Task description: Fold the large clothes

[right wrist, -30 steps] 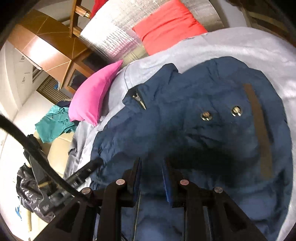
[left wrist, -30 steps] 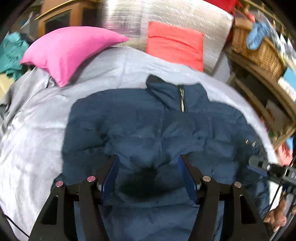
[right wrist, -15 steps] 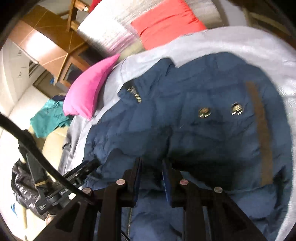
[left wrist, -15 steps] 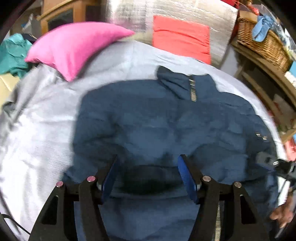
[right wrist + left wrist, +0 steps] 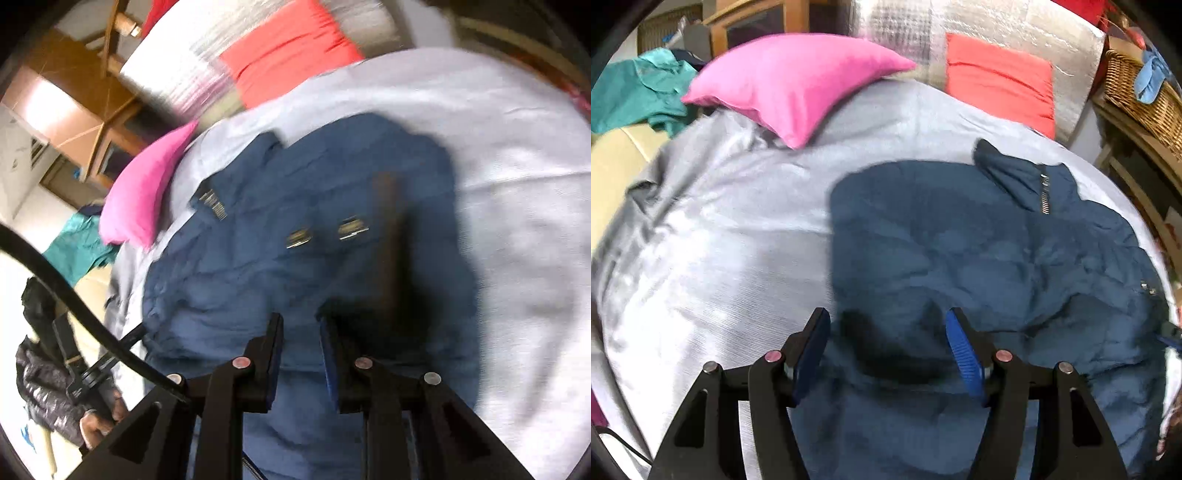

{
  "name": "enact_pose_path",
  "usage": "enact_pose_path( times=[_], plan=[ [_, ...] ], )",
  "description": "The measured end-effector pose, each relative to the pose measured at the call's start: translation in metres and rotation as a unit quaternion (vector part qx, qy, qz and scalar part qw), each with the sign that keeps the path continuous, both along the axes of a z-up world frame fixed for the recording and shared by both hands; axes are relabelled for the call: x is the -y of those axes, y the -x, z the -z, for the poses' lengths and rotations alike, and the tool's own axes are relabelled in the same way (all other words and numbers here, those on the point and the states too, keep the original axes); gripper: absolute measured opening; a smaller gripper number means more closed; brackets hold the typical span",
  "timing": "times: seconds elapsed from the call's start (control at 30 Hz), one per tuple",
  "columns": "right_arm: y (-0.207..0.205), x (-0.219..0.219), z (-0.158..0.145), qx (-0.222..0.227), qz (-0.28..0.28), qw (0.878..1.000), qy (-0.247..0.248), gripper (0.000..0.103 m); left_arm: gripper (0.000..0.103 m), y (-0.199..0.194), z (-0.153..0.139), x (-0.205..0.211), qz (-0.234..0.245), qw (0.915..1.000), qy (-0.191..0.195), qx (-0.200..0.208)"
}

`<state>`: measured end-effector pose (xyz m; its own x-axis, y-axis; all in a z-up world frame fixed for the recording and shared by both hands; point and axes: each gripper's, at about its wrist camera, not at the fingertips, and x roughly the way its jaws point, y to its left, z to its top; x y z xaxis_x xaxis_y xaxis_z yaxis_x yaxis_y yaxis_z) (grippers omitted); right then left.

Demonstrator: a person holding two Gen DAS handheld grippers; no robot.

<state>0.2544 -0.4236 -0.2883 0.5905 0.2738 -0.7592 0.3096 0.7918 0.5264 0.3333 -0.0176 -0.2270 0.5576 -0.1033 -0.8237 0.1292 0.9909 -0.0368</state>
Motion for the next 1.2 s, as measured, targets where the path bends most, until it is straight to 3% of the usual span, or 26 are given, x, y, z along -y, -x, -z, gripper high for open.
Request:
enact_pose_path(
  times=[0.1,0.17,0.23,0.43,0.53,0.6,0.73,1.1,1.13,1.2],
  plan=[
    [0.004,0.026,0.018,-0.026,0.031,0.999,-0.016,0.012,0.067,-0.010,0.018,-0.004,-0.004,0.9986,-0.046,-0.024],
    [-0.004,0.028,0.035,-0.051,0.026,0.998,-0.027,0.011,0.067,-0.017,0.029,-0.005,0.000,0.9982,-0.035,-0.049],
    [-0.008,0.024,0.032,-0.053,0.019,0.998,-0.006,0.011,0.067,-0.018,0.027,-0.010,-0.010,0.9983,-0.024,-0.052],
    [0.013,0.030,0.006,-0.020,0.046,0.999,0.022,0.014,0.067,-0.004,0.009,-0.012,-0.014,0.9990,-0.041,-0.011],
    [0.006,0.031,0.030,-0.072,0.040,0.996,0.036,0.014,0.067,0.003,0.006,-0.007,-0.011,0.9977,-0.066,0.007],
    [0.002,0.028,0.029,-0.071,0.042,0.996,0.037,0.014,0.067,0.004,-0.001,-0.003,-0.009,0.9981,-0.060,0.014],
    [0.015,0.033,0.014,-0.049,0.057,0.997,0.017,0.017,0.067,0.017,-0.017,-0.005,-0.008,0.9966,-0.061,0.054],
    [0.025,0.015,-0.032,0.047,0.064,0.995,0.065,0.018,0.067,0.037,-0.047,0.001,-0.007,0.9875,-0.086,0.132],
    [0.027,0.012,-0.037,0.057,0.063,0.994,0.075,0.022,0.067,0.040,-0.050,0.000,-0.008,0.9870,-0.087,0.135],
    [0.025,0.009,-0.042,0.067,0.065,0.992,0.087,0.043,0.067,0.046,-0.054,-0.001,-0.009,0.9859,-0.087,0.143]
  ],
)
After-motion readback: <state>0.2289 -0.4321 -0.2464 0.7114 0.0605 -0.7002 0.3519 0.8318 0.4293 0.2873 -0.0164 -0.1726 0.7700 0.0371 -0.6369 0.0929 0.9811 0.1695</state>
